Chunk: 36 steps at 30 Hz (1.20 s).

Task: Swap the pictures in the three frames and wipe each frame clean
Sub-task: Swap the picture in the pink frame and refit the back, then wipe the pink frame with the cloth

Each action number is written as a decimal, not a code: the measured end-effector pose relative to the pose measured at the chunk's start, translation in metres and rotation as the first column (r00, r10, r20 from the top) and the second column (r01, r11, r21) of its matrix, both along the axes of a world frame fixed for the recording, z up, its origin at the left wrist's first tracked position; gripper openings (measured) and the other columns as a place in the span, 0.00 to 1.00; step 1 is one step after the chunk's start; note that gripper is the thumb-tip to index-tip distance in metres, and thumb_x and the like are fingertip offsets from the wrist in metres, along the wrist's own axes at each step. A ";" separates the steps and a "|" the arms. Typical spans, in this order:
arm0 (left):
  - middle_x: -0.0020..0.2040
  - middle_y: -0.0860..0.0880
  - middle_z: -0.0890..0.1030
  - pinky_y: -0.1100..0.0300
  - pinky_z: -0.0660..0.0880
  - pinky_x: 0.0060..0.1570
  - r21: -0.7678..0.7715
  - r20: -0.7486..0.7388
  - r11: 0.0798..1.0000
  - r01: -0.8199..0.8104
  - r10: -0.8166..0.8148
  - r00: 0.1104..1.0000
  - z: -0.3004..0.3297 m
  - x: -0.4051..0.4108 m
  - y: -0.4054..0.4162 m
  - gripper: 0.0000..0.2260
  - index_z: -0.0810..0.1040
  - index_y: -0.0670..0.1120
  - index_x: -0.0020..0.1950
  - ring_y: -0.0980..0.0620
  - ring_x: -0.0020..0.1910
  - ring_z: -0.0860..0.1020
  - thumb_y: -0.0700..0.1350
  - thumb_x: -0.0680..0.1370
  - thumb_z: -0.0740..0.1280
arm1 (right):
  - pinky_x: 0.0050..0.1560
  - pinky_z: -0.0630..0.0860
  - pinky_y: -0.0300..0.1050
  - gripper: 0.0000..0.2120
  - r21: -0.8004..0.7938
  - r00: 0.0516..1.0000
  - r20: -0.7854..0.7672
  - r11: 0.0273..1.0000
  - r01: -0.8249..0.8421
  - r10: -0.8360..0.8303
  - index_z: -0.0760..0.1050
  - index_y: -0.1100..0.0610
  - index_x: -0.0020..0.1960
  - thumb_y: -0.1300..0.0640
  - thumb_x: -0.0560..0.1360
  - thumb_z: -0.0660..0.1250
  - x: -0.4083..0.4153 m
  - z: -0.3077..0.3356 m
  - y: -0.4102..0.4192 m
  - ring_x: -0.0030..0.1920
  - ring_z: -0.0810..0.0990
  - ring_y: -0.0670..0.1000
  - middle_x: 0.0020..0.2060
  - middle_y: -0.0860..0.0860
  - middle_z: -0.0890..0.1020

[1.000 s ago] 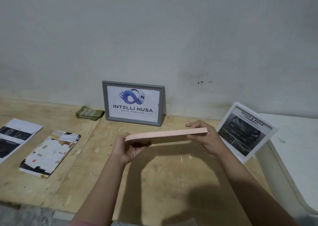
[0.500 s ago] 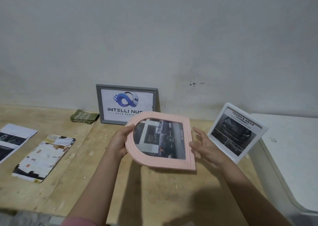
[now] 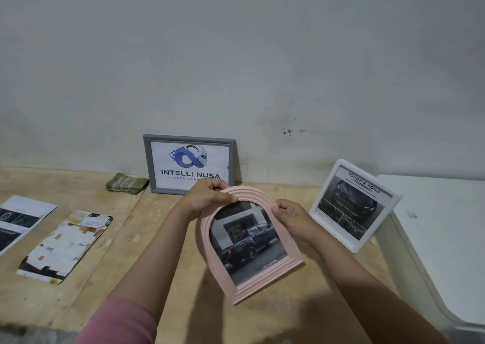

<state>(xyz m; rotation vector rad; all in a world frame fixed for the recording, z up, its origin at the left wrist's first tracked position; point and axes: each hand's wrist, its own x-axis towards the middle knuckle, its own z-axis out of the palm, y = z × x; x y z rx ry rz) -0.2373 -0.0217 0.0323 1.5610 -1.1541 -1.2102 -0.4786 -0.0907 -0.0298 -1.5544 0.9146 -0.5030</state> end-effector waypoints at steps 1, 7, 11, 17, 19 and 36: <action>0.36 0.46 0.81 0.63 0.75 0.31 -0.013 0.030 0.999 -0.033 0.033 0.999 -0.001 -0.002 0.000 0.11 0.81 0.40 0.42 0.52 0.32 0.78 0.41 0.64 0.78 | 0.43 0.74 0.48 0.09 0.009 0.999 0.018 0.999 0.050 -0.050 0.77 0.58 0.46 0.54 0.79 0.62 0.001 -0.002 0.002 0.35 0.77 0.50 0.34 0.50 0.80; 0.40 0.44 0.81 0.54 0.74 0.41 0.043 -0.098 0.962 -0.271 0.274 0.957 -0.032 -0.003 0.023 0.17 0.80 0.40 0.49 0.45 0.39 0.78 0.53 0.70 0.73 | 0.46 0.71 0.47 0.10 0.103 0.967 0.093 0.968 0.229 -0.239 0.77 0.59 0.47 0.53 0.79 0.61 -0.005 -0.013 0.005 0.40 0.75 0.53 0.36 0.51 0.78; 0.49 0.40 0.83 0.46 0.75 0.54 0.170 -0.252 0.969 -0.178 0.217 0.943 -0.060 -0.011 0.046 0.18 0.78 0.39 0.56 0.41 0.50 0.80 0.53 0.78 0.63 | 0.50 0.73 0.53 0.12 0.209 0.940 0.108 0.932 0.296 -0.323 0.77 0.59 0.47 0.52 0.80 0.60 -0.006 -0.021 0.002 0.43 0.74 0.55 0.39 0.56 0.78; 0.58 0.40 0.81 0.45 0.74 0.60 0.175 -0.364 0.963 -0.204 0.256 0.896 -0.080 -0.024 0.057 0.19 0.73 0.41 0.65 0.42 0.58 0.80 0.51 0.82 0.55 | 0.58 0.74 0.55 0.12 0.272 0.933 0.038 0.902 0.335 -0.357 0.78 0.55 0.48 0.50 0.79 0.60 -0.001 -0.029 0.002 0.47 0.77 0.56 0.43 0.55 0.81; 0.57 0.40 0.82 0.43 0.73 0.62 0.177 -0.342 0.954 -0.241 0.289 0.894 -0.083 -0.021 0.058 0.19 0.74 0.41 0.64 0.41 0.57 0.80 0.53 0.81 0.56 | 0.58 0.76 0.56 0.12 0.292 0.942 0.016 0.903 0.315 -0.334 0.79 0.54 0.49 0.50 0.79 0.60 0.002 -0.028 0.001 0.48 0.79 0.56 0.43 0.54 0.82; 0.55 0.37 0.82 0.41 0.72 0.61 0.179 -0.370 0.672 -0.719 0.722 0.584 -0.093 0.169 0.153 0.24 0.77 0.41 0.61 0.38 0.55 0.80 0.57 0.80 0.55 | 0.55 0.76 0.52 0.07 0.250 0.991 -0.054 0.960 0.129 -0.119 0.76 0.54 0.47 0.58 0.79 0.59 0.245 -0.040 -0.001 0.49 0.81 0.49 0.50 0.52 0.82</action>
